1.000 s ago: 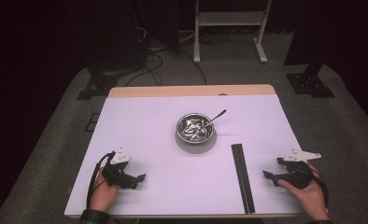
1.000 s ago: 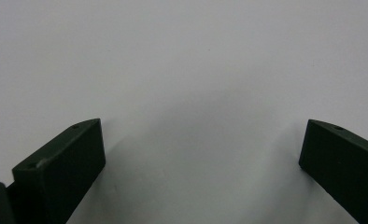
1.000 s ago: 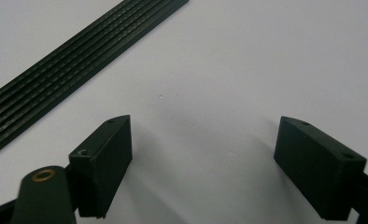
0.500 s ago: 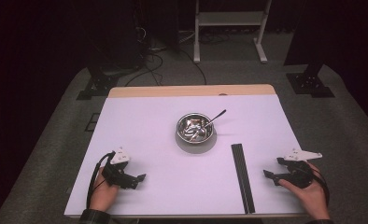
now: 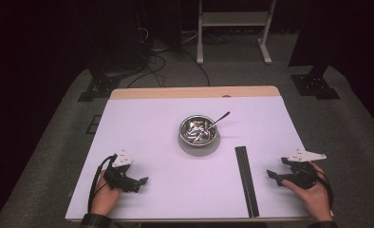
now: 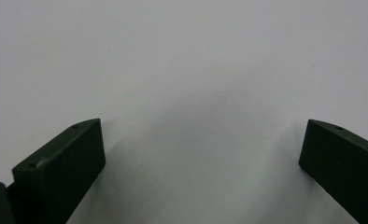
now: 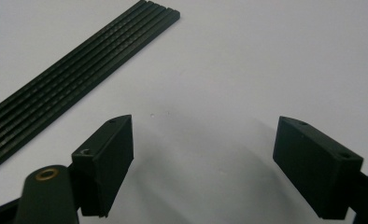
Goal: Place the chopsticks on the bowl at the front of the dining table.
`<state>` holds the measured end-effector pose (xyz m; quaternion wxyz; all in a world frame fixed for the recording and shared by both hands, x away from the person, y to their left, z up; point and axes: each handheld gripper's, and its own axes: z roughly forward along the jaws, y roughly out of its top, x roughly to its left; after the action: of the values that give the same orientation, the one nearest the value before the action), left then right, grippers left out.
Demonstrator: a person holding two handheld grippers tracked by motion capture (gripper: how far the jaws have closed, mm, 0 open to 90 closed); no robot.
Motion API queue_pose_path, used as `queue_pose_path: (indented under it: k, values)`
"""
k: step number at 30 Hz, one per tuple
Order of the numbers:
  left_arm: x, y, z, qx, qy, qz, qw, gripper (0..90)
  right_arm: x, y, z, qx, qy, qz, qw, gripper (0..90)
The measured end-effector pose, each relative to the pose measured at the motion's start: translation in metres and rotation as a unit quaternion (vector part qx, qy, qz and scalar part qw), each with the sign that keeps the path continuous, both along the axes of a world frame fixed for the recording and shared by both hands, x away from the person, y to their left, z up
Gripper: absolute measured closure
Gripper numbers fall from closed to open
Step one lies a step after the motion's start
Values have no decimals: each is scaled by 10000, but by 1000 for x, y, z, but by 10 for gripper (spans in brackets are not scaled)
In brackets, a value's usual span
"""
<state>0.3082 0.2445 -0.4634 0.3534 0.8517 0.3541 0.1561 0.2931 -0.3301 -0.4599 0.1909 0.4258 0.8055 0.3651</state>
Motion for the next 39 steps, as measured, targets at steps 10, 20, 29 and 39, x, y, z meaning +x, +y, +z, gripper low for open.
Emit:
queue_pose_path:
  k: [10, 20, 29, 39]
  values:
    - [0, 0, 0, 3, -1, 0, 10000, 0, 9, 7, 7, -7, -86, -61, 9999, 183]
    - [0, 0, 0, 1, -5, 2, 10000, 0, 16, 14, 12, 11, -118, -79, 9999, 183]
    - [0, 0, 0, 1, -5, 2, 10000, 0, 23, 21, 15, -29, -145, -104, 9998, 183]
    - [0, 0, 0, 3, -5, 1, 10000, 0, 32, 30, 17, -62, -131, -62, 9999, 184]
